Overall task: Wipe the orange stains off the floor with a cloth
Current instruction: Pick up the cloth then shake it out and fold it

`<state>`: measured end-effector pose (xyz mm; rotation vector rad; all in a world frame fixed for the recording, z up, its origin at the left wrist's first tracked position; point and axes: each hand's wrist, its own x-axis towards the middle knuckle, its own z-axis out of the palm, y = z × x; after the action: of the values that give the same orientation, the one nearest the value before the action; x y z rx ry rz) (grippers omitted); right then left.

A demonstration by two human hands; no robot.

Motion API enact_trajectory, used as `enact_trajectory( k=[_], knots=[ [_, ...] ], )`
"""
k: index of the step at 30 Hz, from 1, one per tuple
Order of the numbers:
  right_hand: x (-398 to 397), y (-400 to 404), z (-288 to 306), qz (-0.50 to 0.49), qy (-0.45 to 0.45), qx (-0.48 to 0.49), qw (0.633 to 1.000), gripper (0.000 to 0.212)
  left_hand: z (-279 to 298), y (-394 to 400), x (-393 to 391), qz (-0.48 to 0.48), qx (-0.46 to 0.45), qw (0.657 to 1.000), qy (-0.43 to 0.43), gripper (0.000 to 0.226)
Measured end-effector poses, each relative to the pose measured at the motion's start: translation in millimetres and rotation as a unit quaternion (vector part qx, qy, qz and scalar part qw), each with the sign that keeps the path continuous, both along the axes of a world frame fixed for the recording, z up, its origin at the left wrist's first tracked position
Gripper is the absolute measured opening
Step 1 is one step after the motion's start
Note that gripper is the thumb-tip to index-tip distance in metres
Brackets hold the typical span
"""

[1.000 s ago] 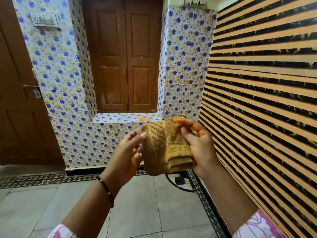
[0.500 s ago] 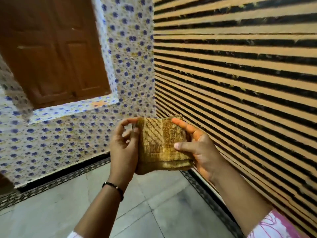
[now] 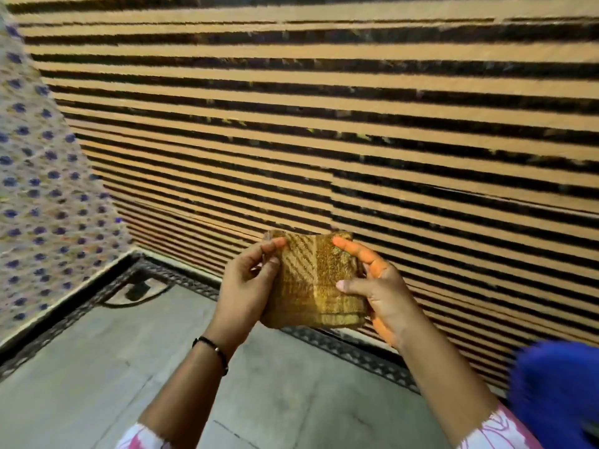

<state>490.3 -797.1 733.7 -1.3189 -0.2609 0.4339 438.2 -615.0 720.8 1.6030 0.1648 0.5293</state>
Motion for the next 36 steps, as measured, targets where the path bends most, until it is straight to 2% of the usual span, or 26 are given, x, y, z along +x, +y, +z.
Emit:
enact_trajectory(
  k=[5, 10, 16, 22, 27, 31, 36],
  knots=[
    [-20.7, -157.9, -25.1, -0.091, 0.015, -0.031, 0.995, 0.059, -29.5, -146.9, 14.5, -0.119, -0.027, 0.992, 0.019, 0.031],
    [-58.7, -302.1, -41.0, -0.235, 0.030, -0.057, 0.970, 0.060, -41.5, -292.0, 23.3, -0.271, -0.025, 0.961, 0.051, 0.026],
    [-98.1, -432.5, -54.0, -0.374, 0.084, -0.046, 0.922, 0.059, -59.7, -433.9, 35.1, -0.407, 0.017, 0.910, 0.076, 0.025],
    [-81.4, -518.2, -85.0, -0.496, 0.086, -0.127, 0.855, 0.043, -98.8, -530.5, 66.2, -0.473, 0.040, 0.875, 0.090, 0.028],
    [-27.1, -584.1, -130.9, -0.497, 0.141, -0.146, 0.844, 0.043, -156.1, -595.1, 112.4, -0.473, 0.119, 0.867, 0.101, 0.054],
    [13.0, -624.2, -177.4, -0.432, 0.197, -0.156, 0.866, 0.062, -198.3, -638.5, 143.6, -0.455, 0.189, 0.860, 0.130, 0.068],
    [40.7, -658.4, -248.8, -0.357, 0.272, -0.183, 0.875, 0.077, -264.7, -668.3, 172.7, -0.448, 0.232, 0.829, 0.241, 0.075]
  ],
)
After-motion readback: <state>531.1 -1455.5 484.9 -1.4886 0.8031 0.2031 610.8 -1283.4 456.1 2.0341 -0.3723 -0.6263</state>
